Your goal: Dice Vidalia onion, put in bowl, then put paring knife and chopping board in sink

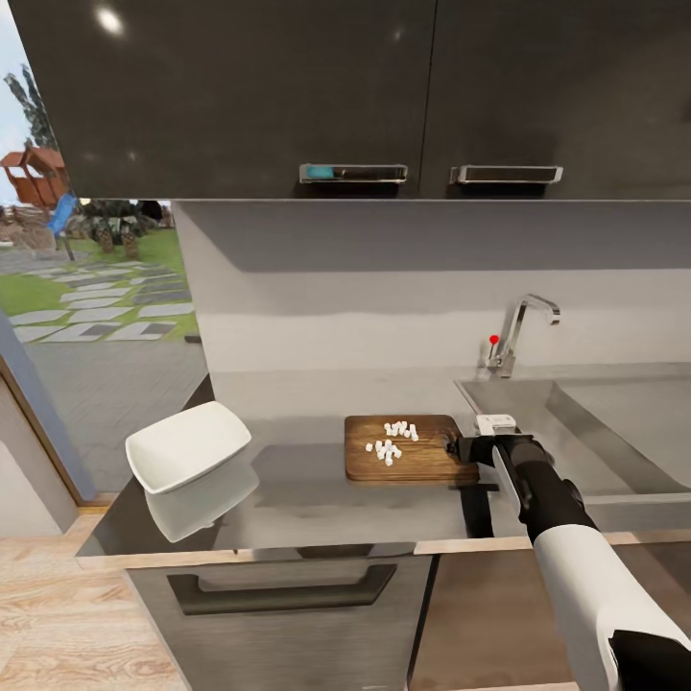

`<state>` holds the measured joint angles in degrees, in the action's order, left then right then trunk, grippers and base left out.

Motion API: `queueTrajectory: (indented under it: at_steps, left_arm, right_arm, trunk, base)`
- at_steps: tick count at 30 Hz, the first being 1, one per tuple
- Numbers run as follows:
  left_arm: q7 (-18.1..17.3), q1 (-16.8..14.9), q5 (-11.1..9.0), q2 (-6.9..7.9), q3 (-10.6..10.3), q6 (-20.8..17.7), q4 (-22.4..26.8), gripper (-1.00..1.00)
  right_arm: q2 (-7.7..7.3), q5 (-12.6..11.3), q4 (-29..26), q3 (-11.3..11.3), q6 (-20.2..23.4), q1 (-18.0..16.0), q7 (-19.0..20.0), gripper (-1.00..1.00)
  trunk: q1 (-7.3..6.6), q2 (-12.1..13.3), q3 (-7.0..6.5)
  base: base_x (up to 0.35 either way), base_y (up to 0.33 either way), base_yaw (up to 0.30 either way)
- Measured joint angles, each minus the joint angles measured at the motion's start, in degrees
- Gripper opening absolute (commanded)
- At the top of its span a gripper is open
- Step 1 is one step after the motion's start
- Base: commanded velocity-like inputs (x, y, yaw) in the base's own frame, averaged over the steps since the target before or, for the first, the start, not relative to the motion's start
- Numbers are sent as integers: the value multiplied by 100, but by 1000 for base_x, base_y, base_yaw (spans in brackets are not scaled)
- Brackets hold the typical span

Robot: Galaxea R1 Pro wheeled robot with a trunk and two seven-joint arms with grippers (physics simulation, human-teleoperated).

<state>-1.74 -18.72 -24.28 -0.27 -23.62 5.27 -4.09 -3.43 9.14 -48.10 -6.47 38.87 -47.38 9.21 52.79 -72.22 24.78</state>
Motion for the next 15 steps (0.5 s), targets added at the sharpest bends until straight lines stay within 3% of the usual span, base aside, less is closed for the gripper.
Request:
queueTrajectory:
  at_steps: [15]
  left_arm:
    - [-1, 0, -2, -5, -1, -3, 1, 100]
  right_arm:
    - [7, 100, 98, 7, 0, 2, 17, -100]
  trunk:
    - [-306, 561, -250]
  base:
    - [0, 0, 0]
